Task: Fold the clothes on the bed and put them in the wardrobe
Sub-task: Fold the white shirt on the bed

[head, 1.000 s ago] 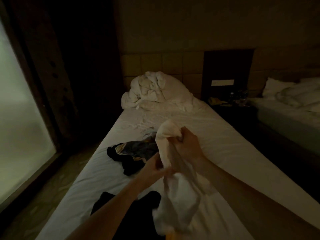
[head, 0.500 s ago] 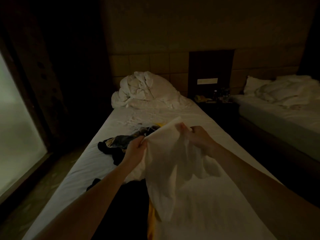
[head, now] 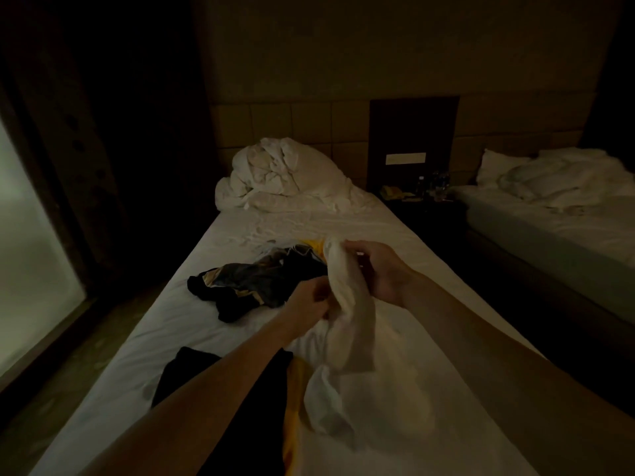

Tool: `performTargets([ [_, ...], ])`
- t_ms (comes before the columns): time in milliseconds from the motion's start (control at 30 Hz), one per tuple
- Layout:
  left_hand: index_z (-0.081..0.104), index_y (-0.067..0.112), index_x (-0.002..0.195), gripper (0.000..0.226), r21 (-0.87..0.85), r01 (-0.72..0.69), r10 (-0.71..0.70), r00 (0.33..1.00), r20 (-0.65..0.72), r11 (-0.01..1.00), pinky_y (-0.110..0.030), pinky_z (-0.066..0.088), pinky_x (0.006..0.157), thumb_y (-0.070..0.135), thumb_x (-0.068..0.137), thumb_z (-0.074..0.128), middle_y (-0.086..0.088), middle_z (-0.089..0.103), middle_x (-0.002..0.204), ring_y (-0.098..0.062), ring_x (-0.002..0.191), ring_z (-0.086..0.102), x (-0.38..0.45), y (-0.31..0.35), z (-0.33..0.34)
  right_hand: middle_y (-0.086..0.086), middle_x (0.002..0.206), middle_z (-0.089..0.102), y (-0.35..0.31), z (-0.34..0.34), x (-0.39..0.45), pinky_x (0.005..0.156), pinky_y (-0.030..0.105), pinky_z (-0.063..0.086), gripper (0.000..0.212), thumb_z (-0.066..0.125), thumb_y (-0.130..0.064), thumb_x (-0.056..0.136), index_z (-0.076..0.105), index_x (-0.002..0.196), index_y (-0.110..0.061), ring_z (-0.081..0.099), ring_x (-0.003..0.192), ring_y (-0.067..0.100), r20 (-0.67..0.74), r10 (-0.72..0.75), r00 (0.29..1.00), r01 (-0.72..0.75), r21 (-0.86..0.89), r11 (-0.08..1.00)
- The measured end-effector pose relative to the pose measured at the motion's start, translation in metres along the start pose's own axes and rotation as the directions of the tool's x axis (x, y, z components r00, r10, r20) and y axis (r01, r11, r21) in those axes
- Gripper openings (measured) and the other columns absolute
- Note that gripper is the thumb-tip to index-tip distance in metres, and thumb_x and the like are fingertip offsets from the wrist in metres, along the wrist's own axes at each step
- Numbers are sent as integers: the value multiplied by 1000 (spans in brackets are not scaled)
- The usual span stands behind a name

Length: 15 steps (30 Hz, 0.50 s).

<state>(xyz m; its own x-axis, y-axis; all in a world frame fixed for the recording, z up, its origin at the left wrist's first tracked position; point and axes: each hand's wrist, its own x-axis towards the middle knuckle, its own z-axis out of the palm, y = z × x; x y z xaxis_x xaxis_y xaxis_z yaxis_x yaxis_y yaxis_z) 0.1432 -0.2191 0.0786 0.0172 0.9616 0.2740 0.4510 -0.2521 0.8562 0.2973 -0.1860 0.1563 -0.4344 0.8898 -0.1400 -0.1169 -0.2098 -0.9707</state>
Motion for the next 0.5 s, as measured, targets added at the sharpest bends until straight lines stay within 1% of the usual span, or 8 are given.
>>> performTargets([
  [100, 62, 9, 78, 25, 49, 59, -56, 997, -60, 997, -50, 57, 77, 12, 100, 50, -25, 63, 83, -39, 80, 65, 6, -9, -13, 7, 79, 62, -2, -12, 1, 65, 30, 50, 17, 55, -9, 97, 65, 82, -7, 61, 73, 18, -45, -57, 997, 53, -82, 995],
  [167, 57, 12, 73, 30, 92, 44, -38, 997, -69, 995, -38, 52, 67, 17, 101, 48, -15, 57, 70, -26, 67, 60, 7, -7, -17, 7, 78, 65, 0, -17, 4, 61, 28, 52, 13, 59, -10, 96, 67, 88, -3, 64, 69, 16, -92, -70, 993, 56, -147, 987],
  [233, 56, 19, 71, 32, 115, 19, -12, 998, -67, 993, -20, 41, 60, 18, 101, 47, 1, 53, 64, -6, 57, 52, 5, 4, -17, 13, 88, 64, 4, -18, 10, 69, 33, 52, 21, 61, -15, 95, 67, 101, 4, 63, 79, 21, -137, -73, 988, 46, -187, 981],
  [300, 59, 23, 74, 30, 44, 57, -54, 997, -61, 997, -16, 42, 61, 21, 102, 48, 4, 58, 69, -3, 61, 55, 4, 12, -16, 13, 86, 60, 7, -15, 16, 69, 35, 49, 19, 62, -20, 95, 67, 91, -2, 59, 79, 23, -207, -90, 974, 42, -228, 973],
  [333, 62, 24, 78, 28, -68, 142, -143, 989, -19, 988, -18, 46, 66, 25, 102, 48, 3, 63, 76, -7, 69, 60, 3, 14, -17, 12, 81, 57, 8, -14, 19, 67, 35, 48, 19, 61, -22, 96, 63, 85, -7, 57, 75, 22, -238, -111, 965, 48, -253, 966],
  [400, 70, 23, 97, 27, -329, 377, -338, 925, 171, 866, -28, 54, 70, 36, 101, 46, -1, 70, 88, -16, 75, 67, 1, 18, -20, 12, 78, 55, 5, -12, 24, 66, 33, 46, 24, 58, -26, 97, 59, 79, -10, 55, 73, 22, -271, -169, 948, 81, -307, 948],
  [433, 67, 22, 112, 28, -376, 438, -378, 898, 225, 816, -33, 56, 67, 38, 101, 47, -2, 71, 92, -18, 72, 68, 1, 17, -21, 12, 79, 56, 3, -10, 23, 67, 34, 45, 28, 56, -28, 98, 58, 77, -10, 56, 75, 24, -265, -197, 944, 102, -336, 936],
  [500, 43, 32, 140, 46, -322, 455, -416, 890, 187, 830, -41, 59, 64, 29, 97, 58, -4, 69, 101, -25, 72, 71, 3, 10, -22, 11, 81, 62, -2, -7, 20, 71, 35, 48, 34, 53, -32, 100, 59, 75, -10, 61, 79, 26, -195, -221, 956, 142, -353, 925],
])
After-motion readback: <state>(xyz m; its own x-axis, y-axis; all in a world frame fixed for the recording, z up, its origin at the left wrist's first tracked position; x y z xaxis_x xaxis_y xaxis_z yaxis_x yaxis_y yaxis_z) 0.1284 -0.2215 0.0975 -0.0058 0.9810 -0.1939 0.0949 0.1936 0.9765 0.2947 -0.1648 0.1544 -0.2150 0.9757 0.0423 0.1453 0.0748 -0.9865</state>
